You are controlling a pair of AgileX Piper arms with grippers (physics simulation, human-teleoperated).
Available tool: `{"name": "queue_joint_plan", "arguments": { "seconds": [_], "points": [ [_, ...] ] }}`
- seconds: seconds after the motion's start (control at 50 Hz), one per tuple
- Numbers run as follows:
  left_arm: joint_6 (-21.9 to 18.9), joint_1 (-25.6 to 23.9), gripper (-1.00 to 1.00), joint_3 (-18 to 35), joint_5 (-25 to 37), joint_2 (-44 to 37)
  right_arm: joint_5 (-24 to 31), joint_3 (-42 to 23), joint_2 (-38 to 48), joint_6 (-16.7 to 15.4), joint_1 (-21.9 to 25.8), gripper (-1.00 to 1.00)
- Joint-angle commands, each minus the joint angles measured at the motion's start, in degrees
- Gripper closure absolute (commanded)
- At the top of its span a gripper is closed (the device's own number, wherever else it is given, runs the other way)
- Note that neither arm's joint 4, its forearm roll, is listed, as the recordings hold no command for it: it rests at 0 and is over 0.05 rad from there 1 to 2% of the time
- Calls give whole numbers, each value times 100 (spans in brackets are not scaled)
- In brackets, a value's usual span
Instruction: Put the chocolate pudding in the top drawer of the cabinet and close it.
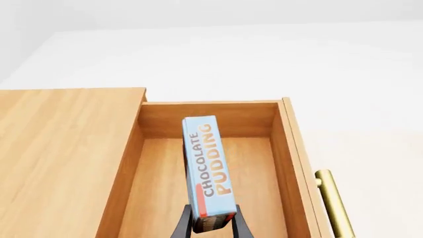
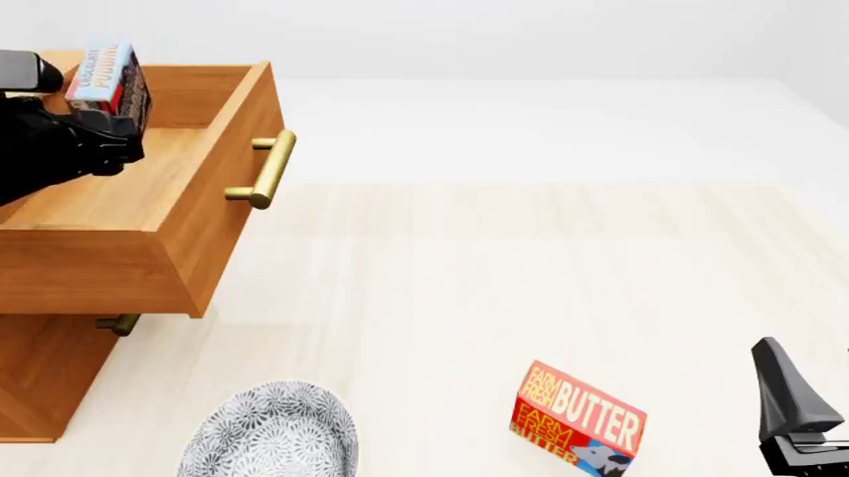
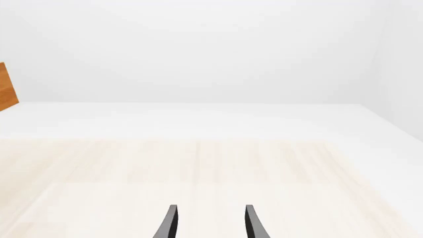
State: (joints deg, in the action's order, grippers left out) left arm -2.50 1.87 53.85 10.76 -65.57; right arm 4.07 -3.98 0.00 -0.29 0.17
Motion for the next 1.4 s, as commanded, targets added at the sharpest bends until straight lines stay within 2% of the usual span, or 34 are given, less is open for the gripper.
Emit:
{"name": "queue_joint_plan", "arguments": {
  "seconds": [0.02, 0.54, 1.02, 1.04, 1.4],
  "points": [
    [-155, 92, 100, 61, -77, -285, 1, 0, 0, 0, 1, -100],
    [-92, 394, 100, -129, -516, -737, 0, 0, 0, 1, 0, -100],
    [18, 254, 100, -109, -583, -816, -1, 0, 0, 1, 1, -100],
    [19, 192, -100, -112, -577, -803, -1, 0, 0, 1, 0, -100],
    [68, 235, -100, -144, -418, -603, -1, 0, 0, 1, -1, -100]
  ]
}}
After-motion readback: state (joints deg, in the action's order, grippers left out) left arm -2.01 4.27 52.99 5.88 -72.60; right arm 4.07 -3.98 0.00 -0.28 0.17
